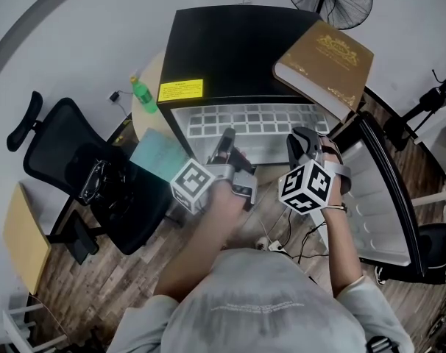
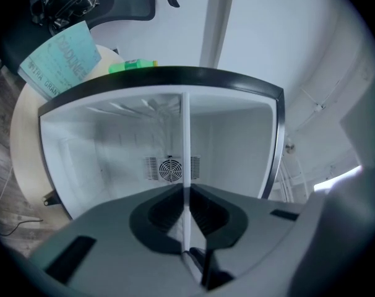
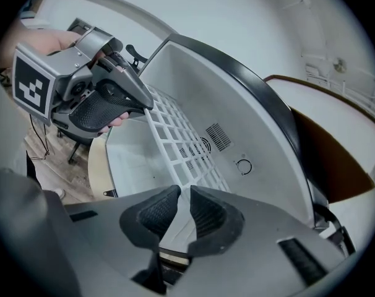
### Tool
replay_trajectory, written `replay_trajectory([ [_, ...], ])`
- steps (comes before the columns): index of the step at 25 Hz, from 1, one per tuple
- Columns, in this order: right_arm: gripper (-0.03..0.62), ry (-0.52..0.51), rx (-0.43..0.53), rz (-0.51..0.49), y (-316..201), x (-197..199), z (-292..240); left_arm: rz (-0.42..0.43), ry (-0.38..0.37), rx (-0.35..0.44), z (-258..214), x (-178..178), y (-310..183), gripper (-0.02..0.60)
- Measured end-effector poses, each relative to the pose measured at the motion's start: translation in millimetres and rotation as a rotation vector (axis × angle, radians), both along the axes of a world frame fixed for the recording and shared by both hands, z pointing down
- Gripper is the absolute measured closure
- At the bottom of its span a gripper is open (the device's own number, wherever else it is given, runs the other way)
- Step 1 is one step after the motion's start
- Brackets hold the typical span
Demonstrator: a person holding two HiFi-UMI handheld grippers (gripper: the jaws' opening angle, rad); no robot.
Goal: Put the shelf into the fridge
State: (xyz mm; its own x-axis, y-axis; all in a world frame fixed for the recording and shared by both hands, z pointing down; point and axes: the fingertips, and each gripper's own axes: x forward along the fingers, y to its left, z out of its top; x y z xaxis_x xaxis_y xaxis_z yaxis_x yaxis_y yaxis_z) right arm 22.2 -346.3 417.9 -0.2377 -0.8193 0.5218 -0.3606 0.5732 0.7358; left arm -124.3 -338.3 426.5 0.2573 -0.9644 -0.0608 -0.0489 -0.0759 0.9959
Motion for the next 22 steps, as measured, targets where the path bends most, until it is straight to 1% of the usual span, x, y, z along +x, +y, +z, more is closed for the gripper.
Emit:
replay_trajectory([
  [10,0.519,-0.031,-0.009,0.038,-24.2,-3.8,0.6,0.005,0.002,0.006,-0.3,-3.4,-23.4,0.541],
  [22,0.519,-0.054,-0.007,0.051,-45.2,-6.4,0.3,0.019,0.014,0.001,-0.4,-6.1,-44.1,0.541],
])
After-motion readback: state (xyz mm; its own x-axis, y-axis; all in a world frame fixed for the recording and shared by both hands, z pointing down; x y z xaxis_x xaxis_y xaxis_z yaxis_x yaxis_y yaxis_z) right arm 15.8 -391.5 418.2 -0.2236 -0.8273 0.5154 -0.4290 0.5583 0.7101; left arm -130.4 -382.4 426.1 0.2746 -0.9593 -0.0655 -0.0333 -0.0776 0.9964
